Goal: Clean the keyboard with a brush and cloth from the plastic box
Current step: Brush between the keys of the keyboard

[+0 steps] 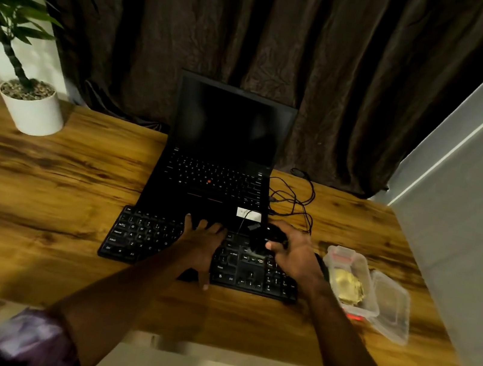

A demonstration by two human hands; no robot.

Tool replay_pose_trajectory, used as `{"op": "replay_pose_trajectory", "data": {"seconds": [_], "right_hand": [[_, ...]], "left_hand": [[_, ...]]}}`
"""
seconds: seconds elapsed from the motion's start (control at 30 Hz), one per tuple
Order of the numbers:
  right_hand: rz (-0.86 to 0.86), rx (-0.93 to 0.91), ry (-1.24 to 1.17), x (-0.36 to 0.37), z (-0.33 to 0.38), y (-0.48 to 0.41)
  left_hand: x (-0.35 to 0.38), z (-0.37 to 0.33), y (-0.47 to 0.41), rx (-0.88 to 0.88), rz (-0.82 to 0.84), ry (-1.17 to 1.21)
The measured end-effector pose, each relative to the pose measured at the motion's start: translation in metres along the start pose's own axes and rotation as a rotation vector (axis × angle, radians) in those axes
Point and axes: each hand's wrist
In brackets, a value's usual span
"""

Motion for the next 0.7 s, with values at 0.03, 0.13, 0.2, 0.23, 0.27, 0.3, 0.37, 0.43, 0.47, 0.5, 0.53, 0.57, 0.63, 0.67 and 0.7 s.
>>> {"op": "replay_pose_trajectory", "data": {"seconds": [0.03, 0.13, 0.2, 0.23, 0.27, 0.3, 0.37, 0.43, 0.47, 0.5, 0.53, 0.57, 0.63, 0.67, 0.7], "right_hand": [[-0.013, 0.019, 0.0, -0.005, -0.003, 0.003], [-0.031, 0.054, -0.008, -0.006, -0.008, 0.004], [-0.006, 0.023, 0.005, 0.002, -0.004, 0.001], [0.009, -0.004, -0.005, 0.011, -0.011, -0.007], [0.021, -0.027, -0.016, 0.014, -0.001, -0.006], [0.021, -0.041, -0.05, 0.015, 0.008, -0.005], [0.017, -0.059, -0.103, 0.015, 0.02, -0.002], [0.019, -0.046, -0.104, 0.012, 0.018, 0.0], [0.016, -0.038, -0.087, 0.009, 0.012, 0.001], [0.009, -0.023, -0.077, 0.005, 0.007, 0.004], [-0.013, -0.015, -0.067, 0.0, 0.003, 0.007], [-0.03, 0.004, -0.072, -0.006, -0.002, 0.011], [-0.044, 0.027, -0.052, -0.016, -0.007, 0.019], [-0.052, 0.031, -0.031, -0.016, -0.007, 0.02], [-0.053, 0.032, -0.031, -0.017, -0.005, 0.022]], "left_hand": [[0.0, 0.0, 0.0, -0.001, 0.0, 0.0], [0.001, 0.0, 0.0, -0.004, 0.001, 0.002], [0.001, -0.001, 0.001, -0.008, 0.003, 0.002], [0.001, -0.001, 0.001, -0.011, 0.004, 0.001], [0.0, -0.001, 0.001, -0.011, 0.004, 0.001], [0.0, -0.001, 0.001, -0.01, 0.003, 0.003], [0.0, -0.001, 0.001, -0.005, -0.001, 0.011], [0.0, 0.0, 0.001, -0.002, -0.005, 0.01], [0.0, 0.0, 0.001, -0.002, -0.005, 0.006], [0.0, 0.0, 0.001, -0.003, -0.004, 0.002], [0.001, -0.001, 0.001, -0.004, -0.001, -0.001], [0.002, -0.001, 0.001, -0.007, 0.004, 0.002], [0.002, -0.002, 0.001, -0.016, 0.012, 0.016], [0.002, -0.002, 0.001, -0.019, 0.015, 0.02], [0.001, -0.002, 0.001, -0.019, 0.015, 0.019]]}}
Point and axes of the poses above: each hand's wrist, its own y-axis away from the middle knuckle, its own x-axis out of the palm, z = x × y
